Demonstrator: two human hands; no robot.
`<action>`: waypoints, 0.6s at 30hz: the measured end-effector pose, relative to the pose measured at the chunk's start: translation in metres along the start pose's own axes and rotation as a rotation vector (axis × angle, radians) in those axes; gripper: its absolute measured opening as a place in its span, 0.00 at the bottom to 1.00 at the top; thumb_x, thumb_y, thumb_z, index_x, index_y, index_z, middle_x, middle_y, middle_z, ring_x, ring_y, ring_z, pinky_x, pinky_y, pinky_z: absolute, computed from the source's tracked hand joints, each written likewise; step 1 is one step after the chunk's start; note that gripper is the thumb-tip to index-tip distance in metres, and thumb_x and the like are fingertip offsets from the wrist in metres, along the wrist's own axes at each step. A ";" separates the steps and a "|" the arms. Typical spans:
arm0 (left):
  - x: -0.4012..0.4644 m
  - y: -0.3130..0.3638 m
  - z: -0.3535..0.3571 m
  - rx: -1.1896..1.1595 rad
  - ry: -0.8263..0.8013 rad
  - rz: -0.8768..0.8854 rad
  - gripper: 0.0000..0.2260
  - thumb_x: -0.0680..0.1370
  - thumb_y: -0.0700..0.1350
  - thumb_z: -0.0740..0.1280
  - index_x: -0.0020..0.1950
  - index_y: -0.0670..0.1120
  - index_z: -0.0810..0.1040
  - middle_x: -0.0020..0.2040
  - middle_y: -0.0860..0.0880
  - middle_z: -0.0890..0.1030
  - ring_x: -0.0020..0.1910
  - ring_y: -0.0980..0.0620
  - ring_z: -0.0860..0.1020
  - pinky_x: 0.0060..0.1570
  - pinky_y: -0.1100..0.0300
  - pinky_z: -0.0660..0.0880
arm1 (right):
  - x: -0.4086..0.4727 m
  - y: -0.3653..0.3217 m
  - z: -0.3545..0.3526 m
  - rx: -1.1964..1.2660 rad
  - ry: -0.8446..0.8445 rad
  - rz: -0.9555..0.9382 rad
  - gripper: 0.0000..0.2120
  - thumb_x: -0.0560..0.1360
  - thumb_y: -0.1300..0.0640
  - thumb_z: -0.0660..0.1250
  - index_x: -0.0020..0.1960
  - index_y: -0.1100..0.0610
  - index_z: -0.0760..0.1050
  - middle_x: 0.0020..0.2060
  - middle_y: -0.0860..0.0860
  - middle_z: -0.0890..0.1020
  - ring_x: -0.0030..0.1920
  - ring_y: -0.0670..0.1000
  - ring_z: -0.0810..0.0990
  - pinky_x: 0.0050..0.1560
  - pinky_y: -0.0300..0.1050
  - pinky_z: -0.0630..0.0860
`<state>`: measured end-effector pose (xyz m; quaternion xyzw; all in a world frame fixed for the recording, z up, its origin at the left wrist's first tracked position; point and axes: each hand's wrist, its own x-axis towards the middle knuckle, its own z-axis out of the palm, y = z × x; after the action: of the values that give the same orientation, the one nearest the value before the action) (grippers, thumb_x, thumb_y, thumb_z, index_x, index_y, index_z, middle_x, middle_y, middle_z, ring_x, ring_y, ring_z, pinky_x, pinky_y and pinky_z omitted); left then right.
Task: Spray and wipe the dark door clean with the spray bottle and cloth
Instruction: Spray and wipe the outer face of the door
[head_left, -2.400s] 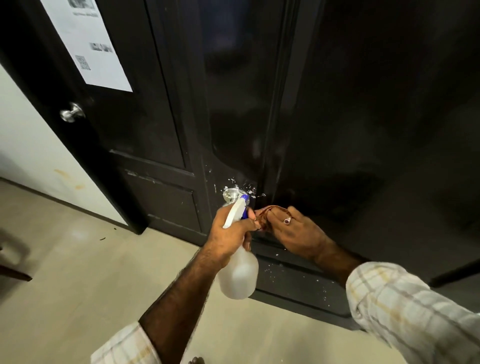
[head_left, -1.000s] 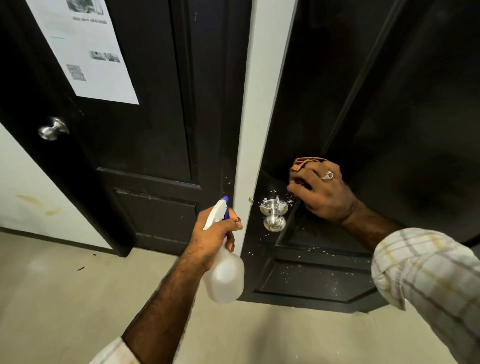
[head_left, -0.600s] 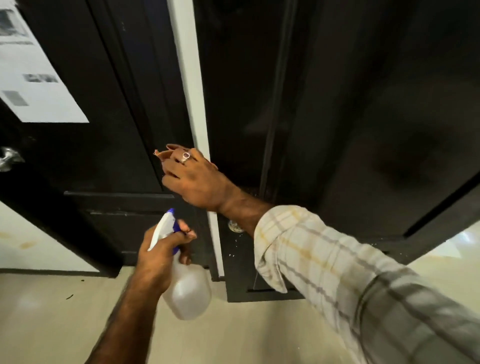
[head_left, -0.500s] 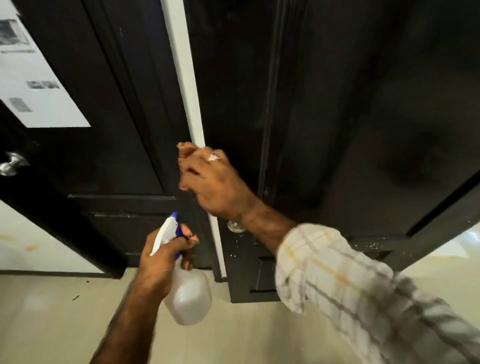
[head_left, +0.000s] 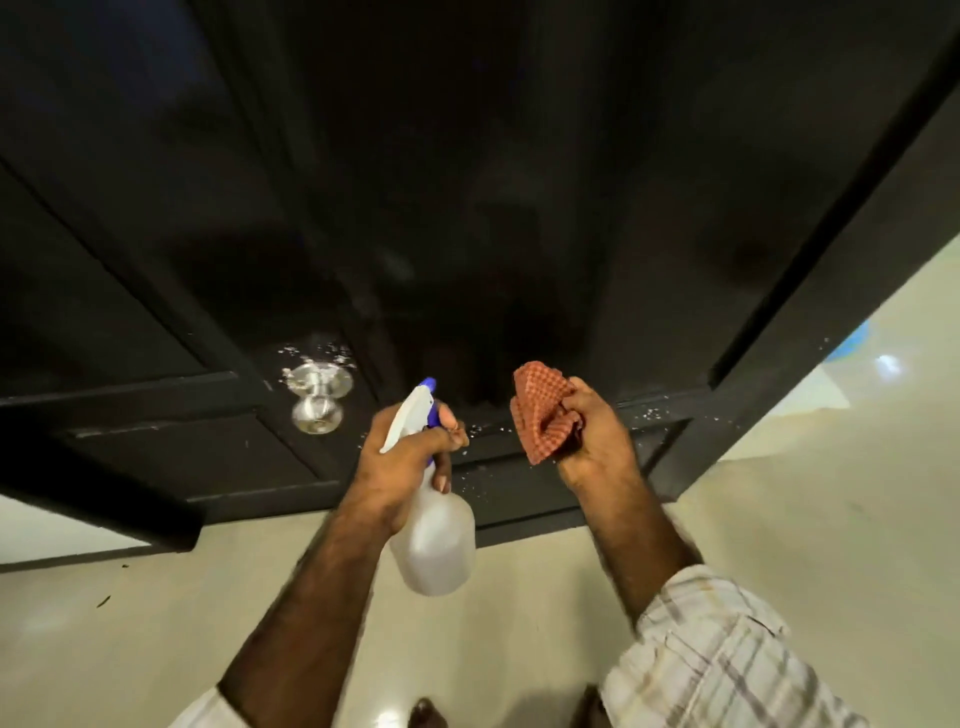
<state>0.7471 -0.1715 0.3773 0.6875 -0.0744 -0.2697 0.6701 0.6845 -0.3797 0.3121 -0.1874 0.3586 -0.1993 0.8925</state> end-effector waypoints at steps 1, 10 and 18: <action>0.004 -0.003 0.009 0.015 0.001 -0.005 0.09 0.71 0.32 0.72 0.50 0.34 0.78 0.46 0.37 0.84 0.23 0.46 0.69 0.28 0.56 0.73 | 0.002 -0.003 -0.012 0.080 -0.022 0.029 0.20 0.79 0.68 0.58 0.69 0.61 0.74 0.61 0.65 0.83 0.50 0.65 0.88 0.47 0.67 0.85; 0.039 -0.081 0.111 0.143 -0.183 0.044 0.11 0.74 0.35 0.73 0.56 0.37 0.79 0.49 0.38 0.84 0.25 0.49 0.73 0.33 0.53 0.77 | 0.037 -0.027 -0.152 0.409 -0.028 -0.143 0.15 0.80 0.55 0.67 0.62 0.61 0.84 0.61 0.63 0.85 0.56 0.62 0.88 0.48 0.58 0.87; 0.070 -0.197 0.120 0.173 -0.320 0.207 0.05 0.76 0.31 0.71 0.50 0.38 0.80 0.49 0.36 0.84 0.25 0.48 0.73 0.33 0.53 0.76 | 0.083 0.028 -0.242 0.373 -0.144 -0.177 0.34 0.78 0.32 0.66 0.67 0.60 0.80 0.61 0.64 0.85 0.61 0.65 0.83 0.58 0.61 0.82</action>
<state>0.6986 -0.2924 0.1738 0.6795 -0.2733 -0.2978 0.6123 0.5729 -0.4427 0.0894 -0.0635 0.2329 -0.3260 0.9140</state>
